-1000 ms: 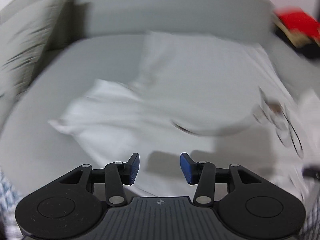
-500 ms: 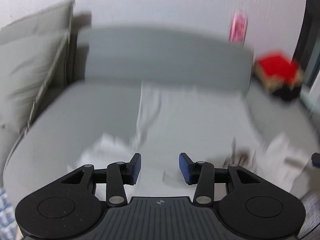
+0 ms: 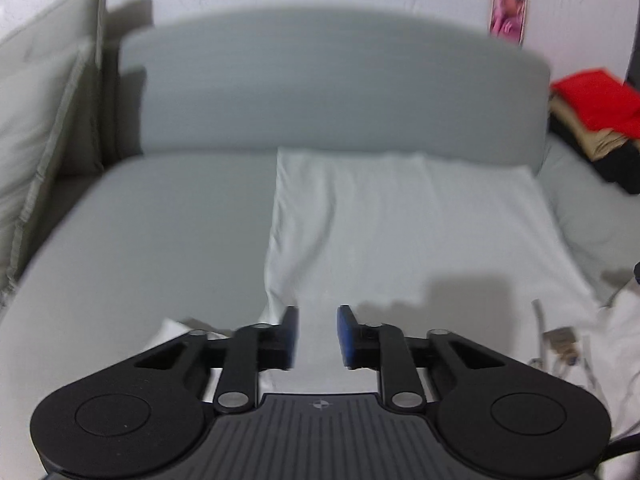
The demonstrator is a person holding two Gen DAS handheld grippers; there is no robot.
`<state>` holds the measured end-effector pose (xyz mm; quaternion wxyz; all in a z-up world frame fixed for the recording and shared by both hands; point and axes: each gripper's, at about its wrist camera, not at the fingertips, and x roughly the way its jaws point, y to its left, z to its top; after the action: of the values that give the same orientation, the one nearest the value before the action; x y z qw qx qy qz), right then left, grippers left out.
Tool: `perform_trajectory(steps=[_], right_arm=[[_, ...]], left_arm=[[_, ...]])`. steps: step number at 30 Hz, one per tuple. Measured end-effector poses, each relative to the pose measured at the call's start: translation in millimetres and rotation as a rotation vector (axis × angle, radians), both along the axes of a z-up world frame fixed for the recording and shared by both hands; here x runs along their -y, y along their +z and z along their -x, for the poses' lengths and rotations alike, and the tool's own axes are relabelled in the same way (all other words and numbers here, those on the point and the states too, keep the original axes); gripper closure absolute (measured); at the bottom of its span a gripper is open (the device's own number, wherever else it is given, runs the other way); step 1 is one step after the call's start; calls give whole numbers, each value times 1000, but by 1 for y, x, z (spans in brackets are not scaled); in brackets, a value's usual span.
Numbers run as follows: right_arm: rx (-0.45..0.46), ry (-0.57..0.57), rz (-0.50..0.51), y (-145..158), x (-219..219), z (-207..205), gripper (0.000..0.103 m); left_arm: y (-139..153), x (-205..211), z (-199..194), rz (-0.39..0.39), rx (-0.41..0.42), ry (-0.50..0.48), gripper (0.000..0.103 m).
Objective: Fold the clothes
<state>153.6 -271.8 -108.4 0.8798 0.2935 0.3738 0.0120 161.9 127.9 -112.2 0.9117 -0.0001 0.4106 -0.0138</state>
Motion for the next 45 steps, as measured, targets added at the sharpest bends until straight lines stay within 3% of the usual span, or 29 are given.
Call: perform_trajectory(steps=[2, 4, 7, 9, 10, 11, 12, 13, 14, 17, 18, 20, 22, 25, 26, 27, 28, 30, 31, 32, 35, 37, 38, 40, 43, 44, 45], right_arm=[[-37, -17, 21, -24, 6, -19, 93], [-70, -11, 27, -46, 9, -37, 93], [-119, 128, -3, -70, -9, -59, 92], [-146, 147, 101, -84, -20, -67, 103], [-134, 93, 208, -87, -21, -69, 103], [-124, 29, 316, -90, -21, -71, 103], [-129, -27, 398, -94, -18, -75, 103], [-143, -58, 416, -98, -14, -78, 103], [-151, -72, 398, -100, -10, -80, 103], [-114, -117, 371, -84, -11, -74, 103], [-71, -152, 354, -75, -10, -67, 98], [18, -191, 277, -62, -7, -58, 95], [67, -100, 169, -63, -12, -64, 95], [35, 102, 90, -86, -35, -87, 94], [11, 126, 121, -96, -41, -94, 96], [10, 100, 207, -104, -44, -99, 103], [14, 44, 289, -108, -41, -102, 103], [-30, -97, 421, -114, -27, -113, 102], [-48, -140, 422, -115, -19, -117, 103], [-60, -153, 355, -115, -9, -120, 103], [38, -147, 288, -95, -13, -113, 96], [114, -78, 255, -87, -25, -112, 92], [130, -28, 240, -87, -32, -116, 91], [89, 19, 259, -97, -44, -131, 91], [87, -88, 270, -102, -33, -139, 82], [89, -127, 264, -102, -27, -140, 71], [79, -146, 252, -103, -20, -143, 67]], left_arm=[[-19, 4, -20, 5, -27, 6, 94], [-35, 10, -38, -3, -49, 4, 94], [-62, 23, -59, -115, -81, 17, 88], [-78, 21, -70, -231, -92, 107, 87], [-83, 16, -74, -301, -76, 175, 88], [-86, 10, -78, -350, -63, 215, 79], [-86, 6, -81, -387, -61, 250, 80], [-85, 2, -85, -423, -64, 286, 89], [-82, -4, -88, -447, -79, 324, 89], [-60, -29, -78, -330, -45, 368, 90], [-54, -34, -75, -270, -24, 357, 90], [-45, -32, -73, -167, 19, 289, 90], [-47, -14, -75, -115, 38, 177, 88], [-70, 20, -87, -157, 26, 38, 80], [-82, 27, -92, -228, 17, 51, 81], [-92, 30, -96, -323, 28, 93, 81], [-98, 29, -101, -412, 44, 140, 81], [-99, 16, -119, -474, 12, 235, 86], [-99, 10, -128, -505, -4, 283, 91], [-97, 3, -135, -515, -13, 322, 91], [-72, -13, -135, -299, 52, 302, 90], [-65, 0, -136, -234, 97, 218, 85], [-69, 12, -142, -243, 103, 170, 79], [-83, 31, -145, -304, 102, 107, 79], [-103, 34, -137, -366, 127, 75, 80], [-103, 30, -134, -359, 138, 76, 80], [-102, 28, -135, -343, 134, 81, 80]])
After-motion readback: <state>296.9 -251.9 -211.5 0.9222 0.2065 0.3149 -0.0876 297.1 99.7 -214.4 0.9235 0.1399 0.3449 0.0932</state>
